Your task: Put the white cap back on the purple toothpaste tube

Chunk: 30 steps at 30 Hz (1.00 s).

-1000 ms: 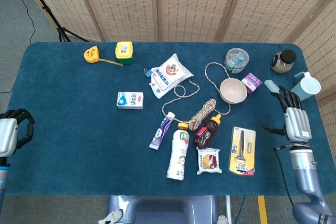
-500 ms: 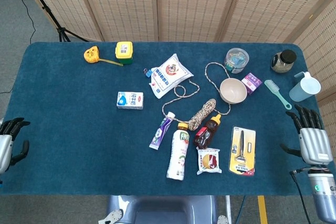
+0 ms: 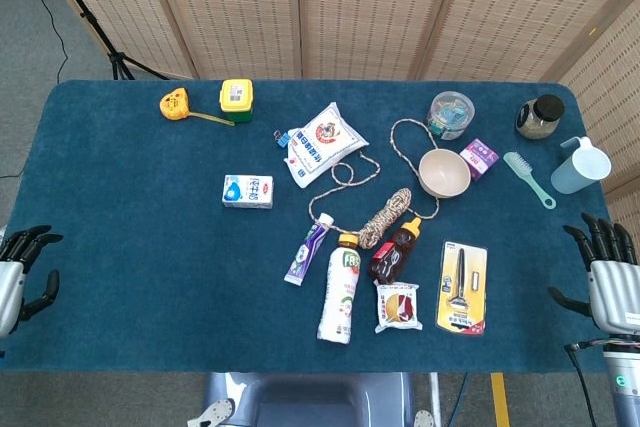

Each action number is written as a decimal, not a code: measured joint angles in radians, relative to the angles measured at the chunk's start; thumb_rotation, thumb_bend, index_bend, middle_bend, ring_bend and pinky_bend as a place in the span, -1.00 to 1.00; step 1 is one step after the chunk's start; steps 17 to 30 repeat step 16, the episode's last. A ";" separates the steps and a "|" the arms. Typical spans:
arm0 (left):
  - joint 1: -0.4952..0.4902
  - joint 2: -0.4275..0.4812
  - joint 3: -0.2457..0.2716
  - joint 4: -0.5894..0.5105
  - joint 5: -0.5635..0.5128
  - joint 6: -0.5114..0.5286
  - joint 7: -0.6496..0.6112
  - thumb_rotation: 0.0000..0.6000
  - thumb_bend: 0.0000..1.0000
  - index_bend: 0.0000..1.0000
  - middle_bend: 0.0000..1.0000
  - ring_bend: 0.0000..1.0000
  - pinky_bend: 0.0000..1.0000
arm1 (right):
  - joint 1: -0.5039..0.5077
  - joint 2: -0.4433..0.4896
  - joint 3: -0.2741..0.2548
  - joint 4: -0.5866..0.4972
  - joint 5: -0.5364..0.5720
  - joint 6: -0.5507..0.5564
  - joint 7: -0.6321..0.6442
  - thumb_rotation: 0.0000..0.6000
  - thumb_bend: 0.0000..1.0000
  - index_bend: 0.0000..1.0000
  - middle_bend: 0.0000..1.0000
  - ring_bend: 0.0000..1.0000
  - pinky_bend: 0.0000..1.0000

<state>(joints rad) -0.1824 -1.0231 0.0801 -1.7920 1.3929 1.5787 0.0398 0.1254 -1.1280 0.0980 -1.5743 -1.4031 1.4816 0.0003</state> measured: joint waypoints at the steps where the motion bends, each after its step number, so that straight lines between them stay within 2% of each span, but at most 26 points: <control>1: 0.003 0.003 -0.003 -0.001 0.000 -0.001 0.000 1.00 0.01 -0.46 -0.61 -0.67 -0.37 | -0.001 -0.001 0.001 0.000 -0.002 0.001 0.000 1.00 -1.00 -0.67 -0.87 -0.98 -1.00; 16: 0.030 0.016 -0.031 0.019 0.009 -0.045 -0.035 1.00 0.01 -0.46 -0.61 -0.64 -0.37 | 0.002 -0.013 0.017 -0.011 -0.010 0.004 -0.021 1.00 -1.00 -0.64 -0.84 -0.98 -1.00; 30: 0.030 0.016 -0.031 0.019 0.009 -0.045 -0.035 1.00 0.01 -0.46 -0.61 -0.64 -0.37 | 0.002 -0.013 0.017 -0.011 -0.010 0.004 -0.021 1.00 -1.00 -0.64 -0.84 -0.98 -1.00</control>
